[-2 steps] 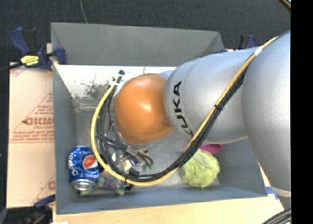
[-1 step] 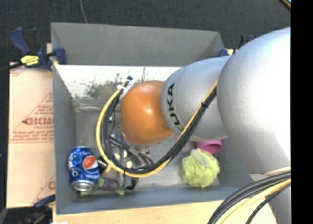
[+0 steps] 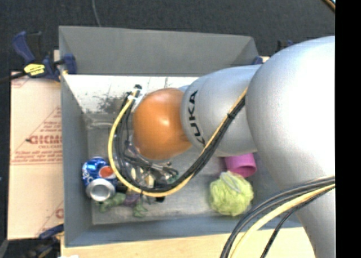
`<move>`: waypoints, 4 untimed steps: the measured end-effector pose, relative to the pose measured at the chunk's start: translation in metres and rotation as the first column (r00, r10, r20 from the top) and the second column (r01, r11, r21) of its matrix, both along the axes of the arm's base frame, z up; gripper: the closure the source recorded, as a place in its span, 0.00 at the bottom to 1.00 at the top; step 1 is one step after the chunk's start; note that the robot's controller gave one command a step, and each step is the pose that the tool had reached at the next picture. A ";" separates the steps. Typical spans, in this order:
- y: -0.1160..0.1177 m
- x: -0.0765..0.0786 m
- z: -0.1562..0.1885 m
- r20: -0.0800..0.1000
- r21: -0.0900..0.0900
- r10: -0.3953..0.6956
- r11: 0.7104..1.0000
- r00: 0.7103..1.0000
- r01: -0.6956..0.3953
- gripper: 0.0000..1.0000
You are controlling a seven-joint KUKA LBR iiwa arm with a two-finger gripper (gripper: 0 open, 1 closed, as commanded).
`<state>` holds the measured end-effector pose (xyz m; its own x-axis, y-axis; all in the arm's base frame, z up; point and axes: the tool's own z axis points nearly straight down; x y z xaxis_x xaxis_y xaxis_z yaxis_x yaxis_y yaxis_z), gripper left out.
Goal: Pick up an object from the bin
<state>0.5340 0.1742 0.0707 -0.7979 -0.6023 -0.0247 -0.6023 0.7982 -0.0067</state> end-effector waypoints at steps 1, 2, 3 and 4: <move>-0.024 -0.026 0.000 -0.004 0.002 -0.335 0.942 0.942 0.335 1.00; -0.024 -0.026 0.001 -0.004 0.003 -0.336 0.942 0.942 0.336 1.00; -0.025 -0.025 0.009 -0.002 0.004 -0.338 0.941 0.941 0.338 1.00; -0.025 -0.025 0.020 -0.003 0.003 -0.339 0.941 0.941 0.339 1.00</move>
Offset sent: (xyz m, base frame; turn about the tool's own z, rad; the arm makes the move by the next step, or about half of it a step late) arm 0.0000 0.0000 0.0000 0.0000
